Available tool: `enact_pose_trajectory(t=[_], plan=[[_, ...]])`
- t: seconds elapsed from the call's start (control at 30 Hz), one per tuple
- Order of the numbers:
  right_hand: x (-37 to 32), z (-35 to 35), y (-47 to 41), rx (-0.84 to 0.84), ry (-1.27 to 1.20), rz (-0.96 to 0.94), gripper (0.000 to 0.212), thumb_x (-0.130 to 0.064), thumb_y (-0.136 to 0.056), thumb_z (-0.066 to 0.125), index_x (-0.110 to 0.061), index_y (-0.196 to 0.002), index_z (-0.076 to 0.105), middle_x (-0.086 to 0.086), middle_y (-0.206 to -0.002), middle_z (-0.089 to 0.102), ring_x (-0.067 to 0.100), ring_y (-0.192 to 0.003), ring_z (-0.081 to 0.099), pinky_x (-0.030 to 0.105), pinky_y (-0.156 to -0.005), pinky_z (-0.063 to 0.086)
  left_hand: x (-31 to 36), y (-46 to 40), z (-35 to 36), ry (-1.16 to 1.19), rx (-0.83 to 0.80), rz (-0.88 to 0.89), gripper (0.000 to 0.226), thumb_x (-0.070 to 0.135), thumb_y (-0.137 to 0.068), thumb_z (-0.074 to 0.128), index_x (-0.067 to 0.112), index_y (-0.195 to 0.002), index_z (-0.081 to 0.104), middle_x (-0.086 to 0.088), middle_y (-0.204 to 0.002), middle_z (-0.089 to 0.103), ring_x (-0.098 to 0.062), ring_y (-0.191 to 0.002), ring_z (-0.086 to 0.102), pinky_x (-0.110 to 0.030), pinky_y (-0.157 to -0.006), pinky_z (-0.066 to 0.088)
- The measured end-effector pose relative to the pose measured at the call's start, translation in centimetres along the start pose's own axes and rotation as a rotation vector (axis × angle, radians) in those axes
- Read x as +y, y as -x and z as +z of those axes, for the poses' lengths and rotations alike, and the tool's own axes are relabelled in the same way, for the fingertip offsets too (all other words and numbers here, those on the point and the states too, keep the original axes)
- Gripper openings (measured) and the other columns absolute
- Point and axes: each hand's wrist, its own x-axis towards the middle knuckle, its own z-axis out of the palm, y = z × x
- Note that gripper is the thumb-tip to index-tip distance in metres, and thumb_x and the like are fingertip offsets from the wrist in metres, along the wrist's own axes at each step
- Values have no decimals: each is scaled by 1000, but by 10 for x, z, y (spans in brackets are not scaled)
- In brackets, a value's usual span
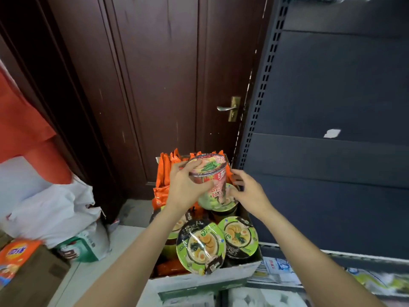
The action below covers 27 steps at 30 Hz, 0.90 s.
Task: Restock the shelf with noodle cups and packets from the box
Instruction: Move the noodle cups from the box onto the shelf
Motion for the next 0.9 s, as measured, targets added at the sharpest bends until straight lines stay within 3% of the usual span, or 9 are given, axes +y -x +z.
enact_pose_trajectory(t=[0.13,0.3,0.43,0.67,0.8,0.9], plan=[[8,6,0,0,93,52,61,-23,-84,68,-17,-139,41,5,-133,50,19,-124,48,36,-104,40,-1,3,-16,-97,77,105,63,32,-64,84,27,-122,59,-4,-134,30,-18,-131,24,-24,-108,21],[12,23,-7,-60,198,113,70,-21,-84,69,-15,-143,32,11,-137,37,25,-130,37,29,-104,31,-16,5,-26,-179,67,140,66,35,-66,83,23,-125,57,-5,-141,25,-24,-134,29,-39,-112,33],[15,37,-14,-114,292,203,82,-30,-81,71,-12,-146,25,12,-143,26,28,-135,21,33,-109,24,-21,4,-28,-202,33,186,67,33,-66,84,22,-127,56,-5,-143,23,-21,-136,26,-34,-113,30],[23,52,-25,-140,675,241,99,-57,-68,74,-14,-144,27,10,-150,21,29,-137,18,37,-111,23,-26,2,-28,-212,29,225,68,35,-66,83,22,-127,56,-2,-141,23,-20,-135,25,-32,-113,31],[20,54,-29,-82,670,258,91,-57,-65,76,-15,-137,39,12,-140,30,30,-129,27,37,-106,28,-28,2,-29,-207,36,230,67,34,-66,84,22,-126,57,-5,-141,25,-19,-135,25,-24,-110,26],[17,50,-28,-34,567,275,89,-51,-65,79,-14,-137,40,14,-134,32,31,-126,29,37,-105,30,-27,4,-29,-202,48,233,66,33,-65,85,21,-125,59,-6,-141,27,-20,-135,25,-25,-111,25]])
